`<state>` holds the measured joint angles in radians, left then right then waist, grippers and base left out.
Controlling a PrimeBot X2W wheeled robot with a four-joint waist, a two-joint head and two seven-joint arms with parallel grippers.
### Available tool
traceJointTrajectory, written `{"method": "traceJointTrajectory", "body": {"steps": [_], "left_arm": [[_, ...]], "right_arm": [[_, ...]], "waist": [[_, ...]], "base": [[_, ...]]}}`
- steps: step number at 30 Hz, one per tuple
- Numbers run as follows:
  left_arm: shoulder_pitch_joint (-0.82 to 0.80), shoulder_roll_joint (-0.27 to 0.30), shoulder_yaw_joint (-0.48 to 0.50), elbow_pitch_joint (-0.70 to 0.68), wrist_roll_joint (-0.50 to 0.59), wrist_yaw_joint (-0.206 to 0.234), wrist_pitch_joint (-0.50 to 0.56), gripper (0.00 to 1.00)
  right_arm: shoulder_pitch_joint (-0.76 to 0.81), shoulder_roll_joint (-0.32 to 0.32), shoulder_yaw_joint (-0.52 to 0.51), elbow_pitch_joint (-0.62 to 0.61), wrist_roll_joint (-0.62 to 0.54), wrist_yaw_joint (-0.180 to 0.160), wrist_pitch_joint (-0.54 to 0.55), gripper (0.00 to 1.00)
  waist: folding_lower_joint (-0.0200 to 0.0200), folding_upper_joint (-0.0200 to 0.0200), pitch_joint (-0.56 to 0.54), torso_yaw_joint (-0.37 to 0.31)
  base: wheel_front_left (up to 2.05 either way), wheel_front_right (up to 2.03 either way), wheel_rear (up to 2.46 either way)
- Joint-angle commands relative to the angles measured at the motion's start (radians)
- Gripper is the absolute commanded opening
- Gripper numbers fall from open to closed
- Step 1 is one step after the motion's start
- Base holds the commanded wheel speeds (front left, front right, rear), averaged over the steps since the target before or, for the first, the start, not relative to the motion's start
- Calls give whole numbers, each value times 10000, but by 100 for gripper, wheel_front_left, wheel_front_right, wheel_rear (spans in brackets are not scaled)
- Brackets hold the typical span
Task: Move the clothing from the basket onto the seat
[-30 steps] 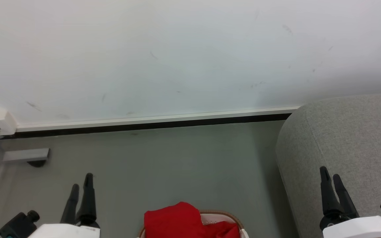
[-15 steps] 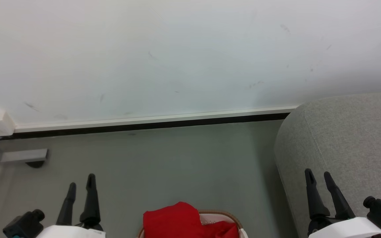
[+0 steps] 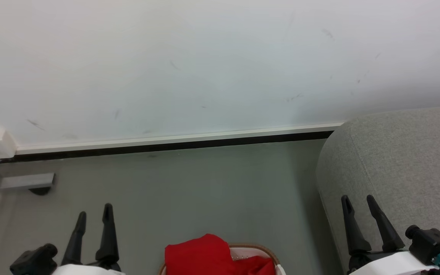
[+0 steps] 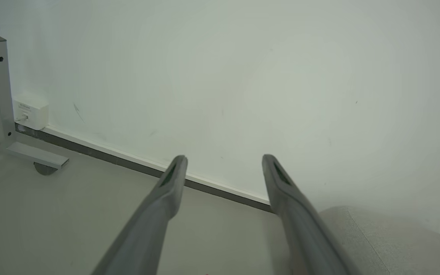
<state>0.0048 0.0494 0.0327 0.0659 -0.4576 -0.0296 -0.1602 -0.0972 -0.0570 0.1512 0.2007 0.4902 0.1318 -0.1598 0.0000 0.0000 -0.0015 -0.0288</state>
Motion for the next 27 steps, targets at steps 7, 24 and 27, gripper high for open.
{"method": "traceJointTrajectory", "body": {"steps": [7, 24, 27], "left_arm": [[96, 69, 41, -160, 841, 69, -273, 100], [205, 35, 20, -240, 2277, 191, -644, 100], [219, 33, 20, -257, 2445, 212, -674, 100]], "right_arm": [[-192, -42, 195, 6, -955, -14, -280, 100], [-256, -21, 543, -99, -2465, -17, -639, 100], [-262, -17, 567, -108, -2575, -17, -673, 100]], "waist": [[0, 0, -13, 1], [0, 0, -46, -91], [0, 0, -45, -97]], "base": [[0, 0, 0], [0, 0, 0], [0, 0, 0]]}}
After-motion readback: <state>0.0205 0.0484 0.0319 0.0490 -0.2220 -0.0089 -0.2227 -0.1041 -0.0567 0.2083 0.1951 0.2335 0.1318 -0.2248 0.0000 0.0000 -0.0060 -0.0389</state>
